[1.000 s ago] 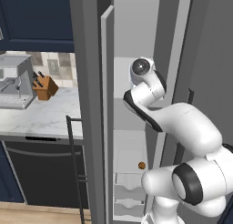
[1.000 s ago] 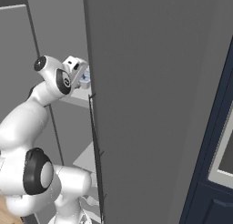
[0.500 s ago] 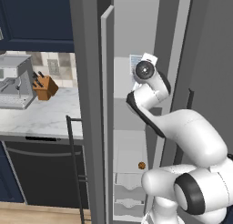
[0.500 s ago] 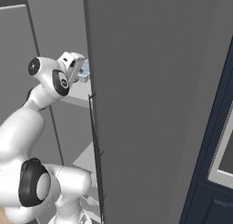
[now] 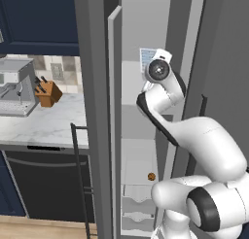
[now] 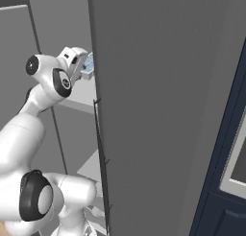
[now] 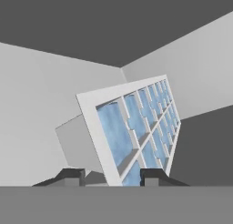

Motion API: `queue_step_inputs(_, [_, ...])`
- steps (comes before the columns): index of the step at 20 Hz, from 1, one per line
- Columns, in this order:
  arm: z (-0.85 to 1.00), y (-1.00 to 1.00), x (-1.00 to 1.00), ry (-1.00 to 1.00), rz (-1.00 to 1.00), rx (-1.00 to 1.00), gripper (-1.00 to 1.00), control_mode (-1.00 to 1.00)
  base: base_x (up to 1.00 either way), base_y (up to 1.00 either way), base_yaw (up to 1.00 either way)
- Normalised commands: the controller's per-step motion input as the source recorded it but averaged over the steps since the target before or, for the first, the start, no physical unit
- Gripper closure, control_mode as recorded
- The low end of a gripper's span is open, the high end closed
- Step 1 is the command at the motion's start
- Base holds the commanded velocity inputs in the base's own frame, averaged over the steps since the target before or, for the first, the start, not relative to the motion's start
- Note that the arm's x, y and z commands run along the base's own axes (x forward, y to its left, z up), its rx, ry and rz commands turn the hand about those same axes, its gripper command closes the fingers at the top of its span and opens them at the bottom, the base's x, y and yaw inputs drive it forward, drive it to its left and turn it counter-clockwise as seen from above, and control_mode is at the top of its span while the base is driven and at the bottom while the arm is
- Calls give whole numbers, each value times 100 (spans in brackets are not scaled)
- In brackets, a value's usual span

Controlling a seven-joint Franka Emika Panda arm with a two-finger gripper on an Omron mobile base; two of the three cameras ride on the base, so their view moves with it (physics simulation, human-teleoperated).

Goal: Open the freezer door, pick up the ice cube tray from the freezer, and place it on the dining counter.

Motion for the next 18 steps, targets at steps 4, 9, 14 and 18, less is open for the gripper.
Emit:
queue_step_inputs(4, [51,0,-24,6,0,0,100,-100,0,0,0])
queue_step_inputs(9, [26,0,-40,5,0,-1,100,-100,0,0,0])
queue_step_inputs(14, [12,0,-48,1,0,-3,100,-100,0,0,0])
queue_step_inputs(18, [5,0,-55,0,0,-4,100,-100,0,0,0])
